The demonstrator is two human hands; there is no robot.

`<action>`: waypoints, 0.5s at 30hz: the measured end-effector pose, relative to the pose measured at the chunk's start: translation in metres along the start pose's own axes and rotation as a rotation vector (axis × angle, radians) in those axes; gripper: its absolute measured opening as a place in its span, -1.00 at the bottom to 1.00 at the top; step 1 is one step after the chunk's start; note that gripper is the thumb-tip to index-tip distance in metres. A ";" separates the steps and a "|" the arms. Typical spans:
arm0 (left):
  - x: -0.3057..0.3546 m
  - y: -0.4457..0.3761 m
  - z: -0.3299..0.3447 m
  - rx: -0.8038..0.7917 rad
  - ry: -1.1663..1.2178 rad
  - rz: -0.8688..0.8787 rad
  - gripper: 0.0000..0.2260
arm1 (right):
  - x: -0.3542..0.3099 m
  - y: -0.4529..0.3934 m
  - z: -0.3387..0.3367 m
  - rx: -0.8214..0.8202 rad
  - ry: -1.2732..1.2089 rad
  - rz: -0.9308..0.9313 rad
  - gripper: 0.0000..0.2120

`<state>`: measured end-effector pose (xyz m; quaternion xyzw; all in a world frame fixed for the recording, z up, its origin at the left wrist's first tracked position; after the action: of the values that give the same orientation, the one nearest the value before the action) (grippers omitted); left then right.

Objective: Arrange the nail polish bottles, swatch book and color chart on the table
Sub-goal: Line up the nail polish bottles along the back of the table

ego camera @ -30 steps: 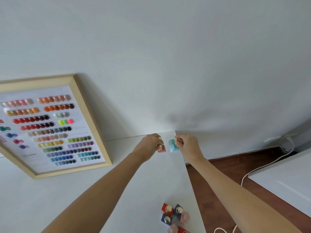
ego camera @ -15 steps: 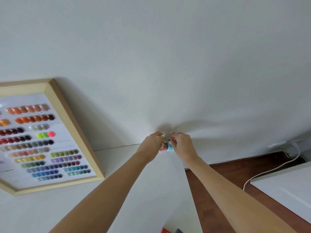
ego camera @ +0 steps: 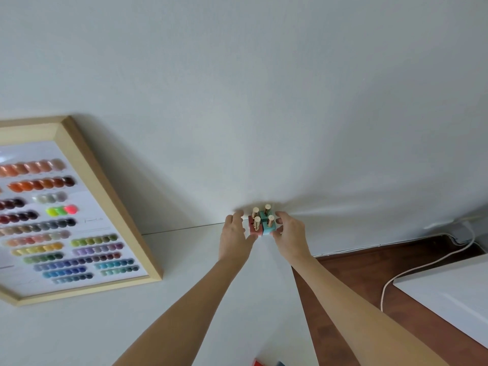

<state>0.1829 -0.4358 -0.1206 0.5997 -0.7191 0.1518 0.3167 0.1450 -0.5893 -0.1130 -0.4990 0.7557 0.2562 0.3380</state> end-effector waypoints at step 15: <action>-0.013 -0.015 0.023 -0.012 0.145 -0.187 -0.93 | 0.008 -0.008 0.010 0.032 -0.017 0.023 -0.87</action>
<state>0.1920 -0.4430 -0.1484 0.6497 -0.6362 0.1601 0.3842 0.1527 -0.5895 -0.1257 -0.4825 0.7626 0.2520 0.3493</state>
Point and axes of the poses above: each hand's wrist, its own y-axis away from the middle knuckle, its own z-axis out of the palm, x = y × z, the point moved 9 cm from there along -y, towards the middle knuckle, and after that the axes turned 8 degrees about -y, right-handed, at the moved point
